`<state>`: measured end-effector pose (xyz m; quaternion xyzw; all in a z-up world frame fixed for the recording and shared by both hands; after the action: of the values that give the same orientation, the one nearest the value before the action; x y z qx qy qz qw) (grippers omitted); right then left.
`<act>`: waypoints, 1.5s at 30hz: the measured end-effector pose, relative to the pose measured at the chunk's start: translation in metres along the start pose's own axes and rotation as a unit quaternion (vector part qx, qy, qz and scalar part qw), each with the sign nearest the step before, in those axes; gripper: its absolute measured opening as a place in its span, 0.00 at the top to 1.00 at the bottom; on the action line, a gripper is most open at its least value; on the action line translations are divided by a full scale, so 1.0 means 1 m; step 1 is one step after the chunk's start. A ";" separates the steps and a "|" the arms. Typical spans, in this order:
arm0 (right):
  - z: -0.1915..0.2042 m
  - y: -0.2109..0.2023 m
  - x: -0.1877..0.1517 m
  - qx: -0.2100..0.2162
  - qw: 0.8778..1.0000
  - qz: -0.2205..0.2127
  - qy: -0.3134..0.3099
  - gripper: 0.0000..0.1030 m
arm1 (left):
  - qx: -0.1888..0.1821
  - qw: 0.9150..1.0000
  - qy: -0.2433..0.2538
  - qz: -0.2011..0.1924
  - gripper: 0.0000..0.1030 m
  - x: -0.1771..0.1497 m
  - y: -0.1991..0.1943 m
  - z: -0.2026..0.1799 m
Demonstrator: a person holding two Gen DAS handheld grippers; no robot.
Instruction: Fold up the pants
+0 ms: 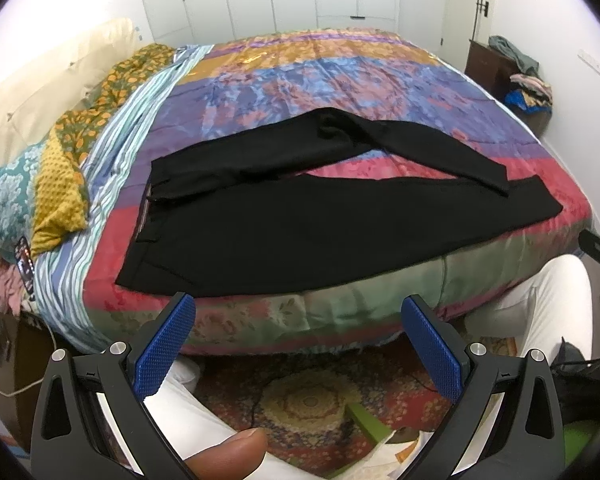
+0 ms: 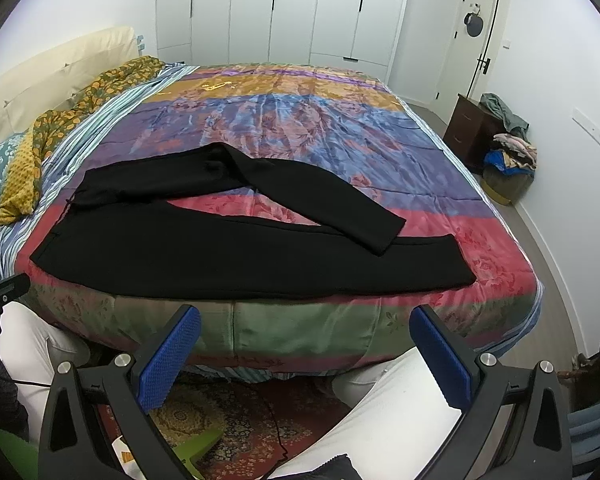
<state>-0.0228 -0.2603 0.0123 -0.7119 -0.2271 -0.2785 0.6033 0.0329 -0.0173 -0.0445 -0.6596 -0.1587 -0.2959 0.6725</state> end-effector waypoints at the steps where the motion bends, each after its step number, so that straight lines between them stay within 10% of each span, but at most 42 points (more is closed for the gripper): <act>1: 0.001 0.000 0.000 0.002 1.000 0.001 -0.001 0.00 | 0.003 1.000 0.001 0.000 0.00 0.000 0.000 0.000; 27: 0.011 0.000 -0.002 0.023 1.000 -0.009 -0.012 0.00 | 0.019 1.000 -0.011 -0.005 0.00 -0.002 -0.001 0.006; 39: 0.002 -0.024 0.018 0.033 0.992 -0.119 -0.020 0.00 | 0.049 0.996 -0.059 -0.041 0.00 0.008 0.002 0.034; 45: 0.002 -0.009 0.018 0.078 0.993 -0.092 -0.013 0.00 | 0.072 0.995 -0.057 -0.030 0.00 0.015 0.013 0.049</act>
<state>-0.0154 -0.2574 0.0304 -0.6427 -0.3203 -0.3048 0.6256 0.0610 0.0273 -0.0413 -0.6200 -0.2379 -0.2654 0.6990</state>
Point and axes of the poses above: each gripper's, at about its wrist camera, not at the fingertips, and y roughly the way its jaws point, z to its left, x to its top, the point moved 4 cm from there along y, roughly the way its jaws point, and after that the axes turned 2 degrees about -z, right-handed, at the moved point
